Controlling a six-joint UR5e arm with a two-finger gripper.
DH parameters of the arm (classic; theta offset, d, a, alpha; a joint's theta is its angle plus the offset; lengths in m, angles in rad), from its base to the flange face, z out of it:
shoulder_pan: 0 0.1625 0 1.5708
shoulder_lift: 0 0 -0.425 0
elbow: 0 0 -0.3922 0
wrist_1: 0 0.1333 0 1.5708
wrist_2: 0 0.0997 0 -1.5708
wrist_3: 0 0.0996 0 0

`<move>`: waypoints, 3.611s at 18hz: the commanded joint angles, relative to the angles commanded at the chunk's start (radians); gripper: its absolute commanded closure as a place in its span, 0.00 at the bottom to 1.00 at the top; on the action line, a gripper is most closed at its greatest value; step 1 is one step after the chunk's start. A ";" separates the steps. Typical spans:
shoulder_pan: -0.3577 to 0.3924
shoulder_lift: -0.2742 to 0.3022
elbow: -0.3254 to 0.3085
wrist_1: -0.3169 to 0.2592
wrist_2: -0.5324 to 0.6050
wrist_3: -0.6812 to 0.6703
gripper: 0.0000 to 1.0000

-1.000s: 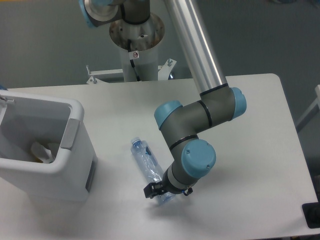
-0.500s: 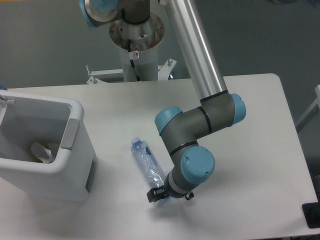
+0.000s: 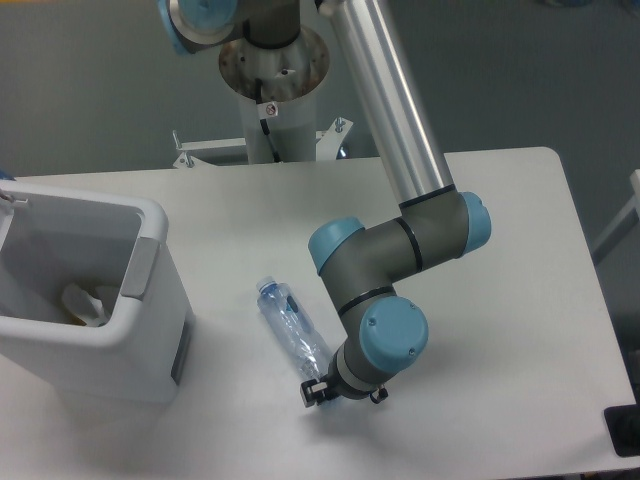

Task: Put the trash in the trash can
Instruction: 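Lower the gripper to the bottle's cap end and close on it, then lift the water bottle off the table, then carry the bottle over the bin and lower it inside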

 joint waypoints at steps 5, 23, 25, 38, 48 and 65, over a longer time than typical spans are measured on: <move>0.000 0.023 0.002 0.000 -0.003 0.002 0.41; 0.057 0.210 0.081 0.084 -0.063 0.025 0.40; 0.060 0.239 0.083 0.142 -0.067 0.023 0.40; 0.048 0.414 0.086 0.314 -0.284 0.058 0.40; -0.006 0.508 0.092 0.363 -0.385 0.057 0.40; -0.252 0.509 0.008 0.400 -0.376 0.136 0.36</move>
